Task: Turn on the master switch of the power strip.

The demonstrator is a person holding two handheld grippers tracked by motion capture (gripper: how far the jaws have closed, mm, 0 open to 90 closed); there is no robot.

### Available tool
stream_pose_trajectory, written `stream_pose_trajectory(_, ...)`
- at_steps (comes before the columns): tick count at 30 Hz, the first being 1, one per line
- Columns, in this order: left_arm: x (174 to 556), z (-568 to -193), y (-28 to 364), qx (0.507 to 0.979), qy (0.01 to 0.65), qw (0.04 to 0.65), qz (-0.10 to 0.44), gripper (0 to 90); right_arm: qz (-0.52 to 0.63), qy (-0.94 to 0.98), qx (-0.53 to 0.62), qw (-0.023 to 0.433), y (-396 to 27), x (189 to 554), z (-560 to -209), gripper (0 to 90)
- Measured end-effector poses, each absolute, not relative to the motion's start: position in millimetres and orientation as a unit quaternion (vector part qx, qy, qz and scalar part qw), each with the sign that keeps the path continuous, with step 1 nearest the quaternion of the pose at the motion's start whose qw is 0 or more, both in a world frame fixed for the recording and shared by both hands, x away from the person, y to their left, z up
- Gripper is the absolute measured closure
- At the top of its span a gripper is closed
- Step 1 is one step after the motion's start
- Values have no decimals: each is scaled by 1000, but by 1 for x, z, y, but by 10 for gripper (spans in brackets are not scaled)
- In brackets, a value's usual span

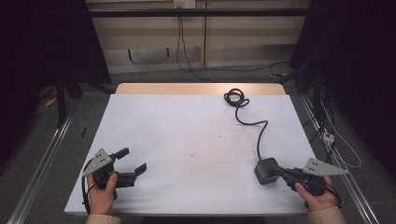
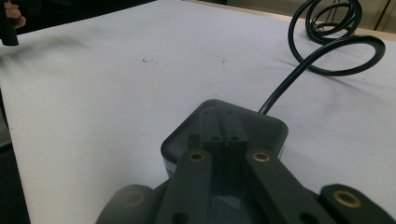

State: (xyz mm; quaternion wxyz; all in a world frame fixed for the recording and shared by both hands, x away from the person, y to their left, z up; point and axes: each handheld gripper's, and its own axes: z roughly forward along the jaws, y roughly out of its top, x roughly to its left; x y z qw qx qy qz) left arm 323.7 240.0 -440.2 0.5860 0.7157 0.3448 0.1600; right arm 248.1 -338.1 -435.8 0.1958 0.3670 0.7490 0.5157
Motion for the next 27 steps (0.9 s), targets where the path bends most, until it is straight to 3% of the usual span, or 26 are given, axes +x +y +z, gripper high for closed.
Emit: stream_pose_trajectory(27, 323, -440, 240, 717, 344, 585, 162, 34, 514, 747, 373, 194, -337, 248, -436, 900)
